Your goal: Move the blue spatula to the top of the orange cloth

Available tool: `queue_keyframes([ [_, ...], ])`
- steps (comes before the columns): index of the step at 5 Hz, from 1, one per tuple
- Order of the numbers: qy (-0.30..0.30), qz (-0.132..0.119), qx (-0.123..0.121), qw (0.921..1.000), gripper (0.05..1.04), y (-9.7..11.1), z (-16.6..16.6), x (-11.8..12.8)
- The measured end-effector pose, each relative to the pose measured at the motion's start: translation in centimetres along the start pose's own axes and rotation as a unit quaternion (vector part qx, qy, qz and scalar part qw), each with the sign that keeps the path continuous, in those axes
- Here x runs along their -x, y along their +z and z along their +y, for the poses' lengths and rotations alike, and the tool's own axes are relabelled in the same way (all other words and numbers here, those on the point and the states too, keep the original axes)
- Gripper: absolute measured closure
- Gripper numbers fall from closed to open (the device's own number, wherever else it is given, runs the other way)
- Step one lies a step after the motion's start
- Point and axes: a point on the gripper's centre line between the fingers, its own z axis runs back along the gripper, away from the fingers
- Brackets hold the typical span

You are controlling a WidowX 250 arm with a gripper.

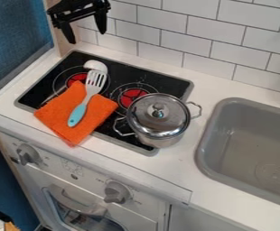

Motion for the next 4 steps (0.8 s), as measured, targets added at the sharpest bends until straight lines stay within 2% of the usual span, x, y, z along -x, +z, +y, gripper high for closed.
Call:
queue_keyframes([
  [1,0.000,0.021,-0.008,0.9998,0.083,-1.6,0.4,0.8],
  [2,-0.017,0.031,0.000,0.9994,0.083,-1.9,0.8,2.4],
  [3,-0.041,0.016,0.009,0.9990,0.083,-0.4,1.2,3.2],
  [4,-0.060,0.018,0.013,0.9979,0.083,0.7,1.9,4.9],
])
